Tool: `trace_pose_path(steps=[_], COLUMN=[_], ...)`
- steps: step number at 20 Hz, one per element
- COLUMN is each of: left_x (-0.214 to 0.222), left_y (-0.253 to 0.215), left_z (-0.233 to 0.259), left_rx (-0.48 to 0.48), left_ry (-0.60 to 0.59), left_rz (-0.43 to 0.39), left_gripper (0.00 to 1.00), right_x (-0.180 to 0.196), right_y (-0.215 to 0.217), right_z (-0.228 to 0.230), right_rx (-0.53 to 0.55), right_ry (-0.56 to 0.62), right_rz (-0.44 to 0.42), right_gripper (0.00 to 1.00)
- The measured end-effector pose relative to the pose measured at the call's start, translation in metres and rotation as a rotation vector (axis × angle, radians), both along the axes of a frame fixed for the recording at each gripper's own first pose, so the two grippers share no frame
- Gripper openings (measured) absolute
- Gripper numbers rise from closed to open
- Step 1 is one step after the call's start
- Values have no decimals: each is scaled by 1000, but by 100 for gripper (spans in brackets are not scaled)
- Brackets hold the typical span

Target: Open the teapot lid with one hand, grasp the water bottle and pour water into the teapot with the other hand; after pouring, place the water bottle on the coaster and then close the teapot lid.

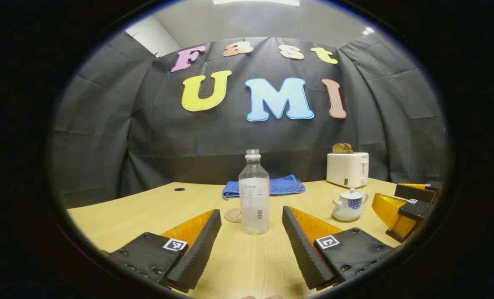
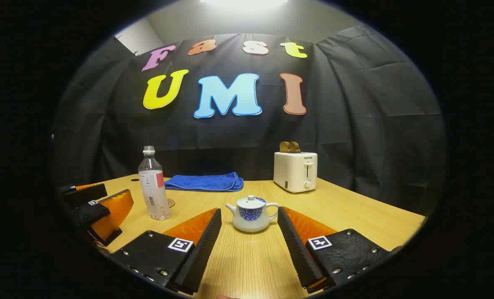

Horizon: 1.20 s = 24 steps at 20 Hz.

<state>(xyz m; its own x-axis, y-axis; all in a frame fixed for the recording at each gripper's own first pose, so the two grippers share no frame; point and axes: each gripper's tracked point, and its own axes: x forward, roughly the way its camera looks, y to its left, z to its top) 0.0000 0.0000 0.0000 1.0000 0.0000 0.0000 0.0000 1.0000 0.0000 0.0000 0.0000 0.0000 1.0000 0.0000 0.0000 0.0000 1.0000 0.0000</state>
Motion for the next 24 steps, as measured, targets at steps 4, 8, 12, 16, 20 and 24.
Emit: trace_pose_path(steps=[4, 8, 12, 16, 20, 24], left_x=[0, 0, 0, 1, 0, 1], left_y=[0, 0, 0, 0, 0, 0], left_z=[0, 0, 0, 0, 0, 0], left_rx=[0, 0, 0, 0, -1, 0], left_ry=[0, 0, 0, 1, 1, 1], left_rz=[0, 0, 0, 0, 0, 1], left_gripper=[100, 100, 100, 100, 100, 100], right_x=[0, 0, 0, 2, 12, 32], right_y=[0, 0, 0, 0, 1, -2], right_z=[0, 0, 0, 1, 0, 1], right_rx=[0, 0, -1, -1, 0, 3], right_ry=[0, 0, 0, 1, 1, 4], right_rz=[0, 0, 0, 2, 14, 14], right_gripper=[85, 85, 85, 85, 85, 85])
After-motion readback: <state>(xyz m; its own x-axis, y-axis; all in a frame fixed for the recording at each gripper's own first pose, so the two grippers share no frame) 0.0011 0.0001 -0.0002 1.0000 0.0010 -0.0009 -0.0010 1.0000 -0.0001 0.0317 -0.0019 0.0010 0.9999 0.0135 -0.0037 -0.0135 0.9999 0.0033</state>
